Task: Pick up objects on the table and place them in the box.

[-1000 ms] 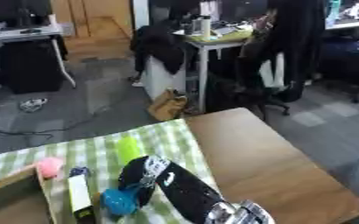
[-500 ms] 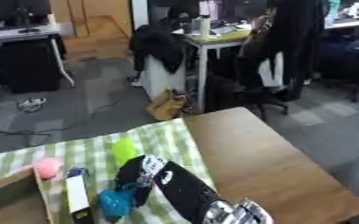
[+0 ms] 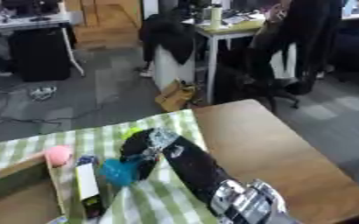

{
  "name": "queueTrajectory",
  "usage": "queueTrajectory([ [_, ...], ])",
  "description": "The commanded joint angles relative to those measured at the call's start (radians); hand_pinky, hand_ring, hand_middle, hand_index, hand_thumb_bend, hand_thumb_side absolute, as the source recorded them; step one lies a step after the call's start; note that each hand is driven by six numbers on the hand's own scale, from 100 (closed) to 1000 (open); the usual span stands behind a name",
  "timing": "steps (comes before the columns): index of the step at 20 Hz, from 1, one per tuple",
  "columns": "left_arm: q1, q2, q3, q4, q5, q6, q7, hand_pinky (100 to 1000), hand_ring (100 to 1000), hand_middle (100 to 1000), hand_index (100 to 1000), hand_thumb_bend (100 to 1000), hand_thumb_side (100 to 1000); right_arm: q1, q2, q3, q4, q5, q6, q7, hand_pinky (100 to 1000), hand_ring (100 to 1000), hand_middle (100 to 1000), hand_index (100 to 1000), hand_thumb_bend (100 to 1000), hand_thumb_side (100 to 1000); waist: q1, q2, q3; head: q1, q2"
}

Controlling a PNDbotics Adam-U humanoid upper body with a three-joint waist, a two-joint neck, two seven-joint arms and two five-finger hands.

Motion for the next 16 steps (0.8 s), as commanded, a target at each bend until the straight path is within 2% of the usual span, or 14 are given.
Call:
queueTrajectory([
  [1,-0.017,0.024,0.006,-0.013,-0.005,-0.006,0.008,785,830,838,911,136,1000,-0.047,-0.044,0.004,-0.046,-0.095,0.005,0.04,219,100,100,346,168,705,-0.002,-0.011,0.003,0.02,0.028],
  [8,-0.02,0.025,0.004,-0.013,-0.003,-0.007,0.006,785,830,837,911,136,1000,-0.065,-0.07,0.024,-0.099,-0.232,0.035,0.133,218,100,100,345,169,705,-0.005,-0.011,0.005,0.021,0.03],
  [16,-0.023,0.027,0.003,-0.013,-0.002,-0.008,0.003,785,830,837,912,136,1000,-0.083,-0.087,0.039,-0.143,-0.323,0.06,0.203,220,100,100,349,170,705,-0.005,-0.013,0.002,0.02,0.026],
])
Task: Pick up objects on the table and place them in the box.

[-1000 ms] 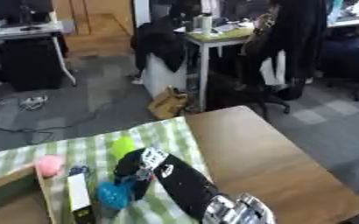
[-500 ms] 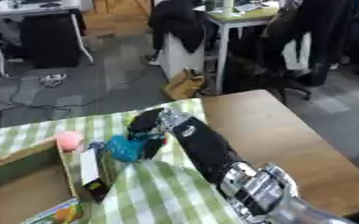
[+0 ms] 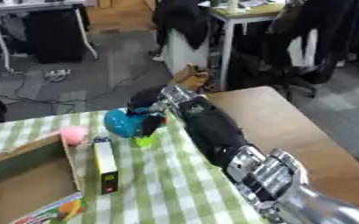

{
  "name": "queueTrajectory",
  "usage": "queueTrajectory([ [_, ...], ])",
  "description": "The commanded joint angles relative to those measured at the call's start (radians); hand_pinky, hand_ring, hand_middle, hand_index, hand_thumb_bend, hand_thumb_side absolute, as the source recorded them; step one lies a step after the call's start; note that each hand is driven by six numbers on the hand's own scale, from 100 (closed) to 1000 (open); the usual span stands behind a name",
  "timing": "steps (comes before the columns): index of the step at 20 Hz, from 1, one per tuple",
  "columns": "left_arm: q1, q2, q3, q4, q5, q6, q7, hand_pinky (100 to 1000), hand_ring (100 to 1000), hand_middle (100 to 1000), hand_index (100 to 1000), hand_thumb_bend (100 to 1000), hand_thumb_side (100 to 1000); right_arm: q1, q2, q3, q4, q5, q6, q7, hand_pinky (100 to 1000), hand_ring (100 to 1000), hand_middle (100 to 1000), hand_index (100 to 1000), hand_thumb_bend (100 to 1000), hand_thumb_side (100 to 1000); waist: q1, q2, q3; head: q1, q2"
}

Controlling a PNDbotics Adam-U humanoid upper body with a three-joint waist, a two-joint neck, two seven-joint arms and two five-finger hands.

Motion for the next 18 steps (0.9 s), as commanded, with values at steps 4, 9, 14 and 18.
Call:
queueTrajectory([
  [4,-0.023,0.028,0.003,-0.013,-0.002,-0.007,0.003,785,831,837,912,136,1000,-0.048,-0.044,0.004,-0.053,-0.07,0.017,0.038,219,100,100,348,170,704,-0.006,-0.015,-0.002,0.003,0.001],
  [9,-0.025,0.029,0.003,-0.013,-0.003,-0.007,0.003,785,830,836,911,137,1000,-0.072,-0.057,0.011,-0.082,-0.121,0.032,0.062,219,100,100,348,165,708,-0.007,-0.018,-0.002,0.005,0.0],
  [14,-0.022,0.028,0.004,-0.013,-0.004,-0.007,0.004,785,830,836,911,138,1000,-0.103,-0.055,0.009,-0.118,-0.178,0.042,0.076,223,100,100,349,146,717,-0.009,-0.021,-0.003,0.012,0.005],
  [18,-0.02,0.026,0.005,-0.013,-0.005,-0.007,0.005,785,830,836,910,137,1000,-0.114,-0.043,0.016,-0.168,-0.276,0.059,0.094,220,100,100,358,127,724,-0.009,-0.022,0.0,0.044,-0.011],
])
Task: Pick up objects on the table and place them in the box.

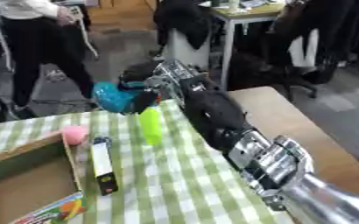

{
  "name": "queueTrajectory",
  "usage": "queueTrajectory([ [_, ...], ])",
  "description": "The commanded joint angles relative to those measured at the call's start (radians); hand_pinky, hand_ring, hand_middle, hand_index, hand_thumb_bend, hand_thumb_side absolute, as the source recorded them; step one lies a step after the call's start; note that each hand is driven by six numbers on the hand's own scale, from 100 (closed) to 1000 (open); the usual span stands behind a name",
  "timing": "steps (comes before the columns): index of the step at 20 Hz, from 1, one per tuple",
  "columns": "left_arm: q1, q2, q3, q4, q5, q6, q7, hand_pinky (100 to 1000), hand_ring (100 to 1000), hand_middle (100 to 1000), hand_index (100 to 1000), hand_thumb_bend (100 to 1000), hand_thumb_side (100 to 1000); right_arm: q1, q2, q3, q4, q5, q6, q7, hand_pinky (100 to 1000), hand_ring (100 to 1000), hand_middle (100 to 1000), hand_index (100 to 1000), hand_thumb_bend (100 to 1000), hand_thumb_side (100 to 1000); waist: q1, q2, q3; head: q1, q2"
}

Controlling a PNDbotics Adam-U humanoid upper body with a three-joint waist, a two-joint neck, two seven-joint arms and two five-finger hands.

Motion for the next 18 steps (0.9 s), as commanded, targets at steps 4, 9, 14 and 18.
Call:
queueTrajectory([
  [4,-0.016,0.024,0.006,-0.013,-0.006,-0.006,0.008,785,830,836,911,137,1000,-0.038,-0.004,0.019,-0.124,-0.162,0.035,0.039,217,100,100,361,120,729,-0.008,-0.021,0.004,0.084,-0.048],
  [9,-0.019,0.021,0.006,-0.013,-0.006,-0.008,0.01,785,830,836,911,137,1000,-0.034,0.0,0.044,-0.234,-0.254,0.086,0.046,219,100,100,361,116,733,-0.008,-0.016,0.011,0.148,-0.084],
  [14,-0.027,0.009,0.005,-0.013,-0.003,-0.01,0.013,785,830,835,910,135,1000,-0.014,0.033,0.074,-0.309,-0.324,0.104,0.027,215,100,100,365,100,729,-0.005,0.001,0.039,0.163,-0.127],
  [18,-0.034,-0.003,0.003,-0.013,0.001,-0.013,0.015,785,829,835,910,136,1000,0.009,0.072,0.075,-0.323,-0.401,0.125,-0.037,219,100,100,376,100,703,-0.002,0.013,0.059,0.143,-0.156],
])
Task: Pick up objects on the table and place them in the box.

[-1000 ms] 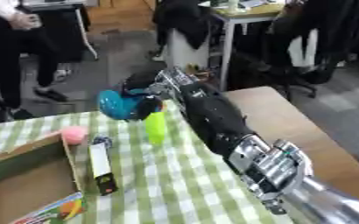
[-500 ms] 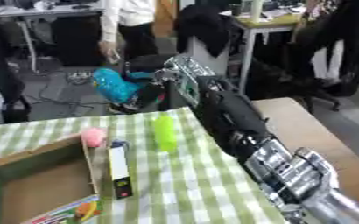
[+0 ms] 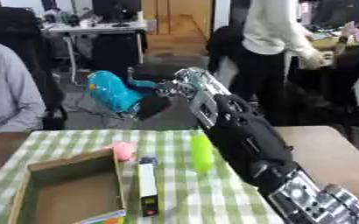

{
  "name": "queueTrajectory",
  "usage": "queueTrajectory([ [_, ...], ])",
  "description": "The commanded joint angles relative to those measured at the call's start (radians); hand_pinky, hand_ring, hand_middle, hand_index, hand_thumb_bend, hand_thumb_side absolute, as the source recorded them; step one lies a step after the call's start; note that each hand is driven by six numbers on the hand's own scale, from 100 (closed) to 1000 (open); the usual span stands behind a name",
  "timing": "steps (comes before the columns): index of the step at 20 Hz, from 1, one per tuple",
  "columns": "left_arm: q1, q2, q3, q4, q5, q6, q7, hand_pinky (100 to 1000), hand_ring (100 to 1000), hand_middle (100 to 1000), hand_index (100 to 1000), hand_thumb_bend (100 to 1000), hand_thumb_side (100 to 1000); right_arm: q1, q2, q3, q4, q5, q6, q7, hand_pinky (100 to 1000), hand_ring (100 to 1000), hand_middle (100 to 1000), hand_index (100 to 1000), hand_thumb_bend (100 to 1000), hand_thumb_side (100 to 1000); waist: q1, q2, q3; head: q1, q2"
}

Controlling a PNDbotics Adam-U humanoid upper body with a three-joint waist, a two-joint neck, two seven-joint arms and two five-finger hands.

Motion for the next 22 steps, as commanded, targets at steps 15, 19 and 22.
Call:
queueTrajectory([
  [15,-0.047,-0.016,-0.002,-0.013,0.018,-0.017,0.0,785,829,833,910,135,1000,0.047,0.167,0.015,0.077,0.23,0.005,-0.305,220,100,100,366,108,696,0.001,0.034,0.053,-0.225,-0.134],
  [19,-0.049,-0.018,-0.002,-0.013,0.02,-0.017,-0.001,785,829,833,910,136,1000,0.052,0.191,0.013,0.108,0.296,-0.012,-0.338,219,100,100,365,108,699,0.003,0.036,0.057,-0.241,-0.145],
  [22,-0.051,-0.02,-0.002,-0.013,0.02,-0.019,-0.002,785,829,833,910,136,1000,0.059,0.208,0.012,0.128,0.337,-0.023,-0.352,219,100,100,364,107,702,0.004,0.036,0.06,-0.247,-0.142],
])
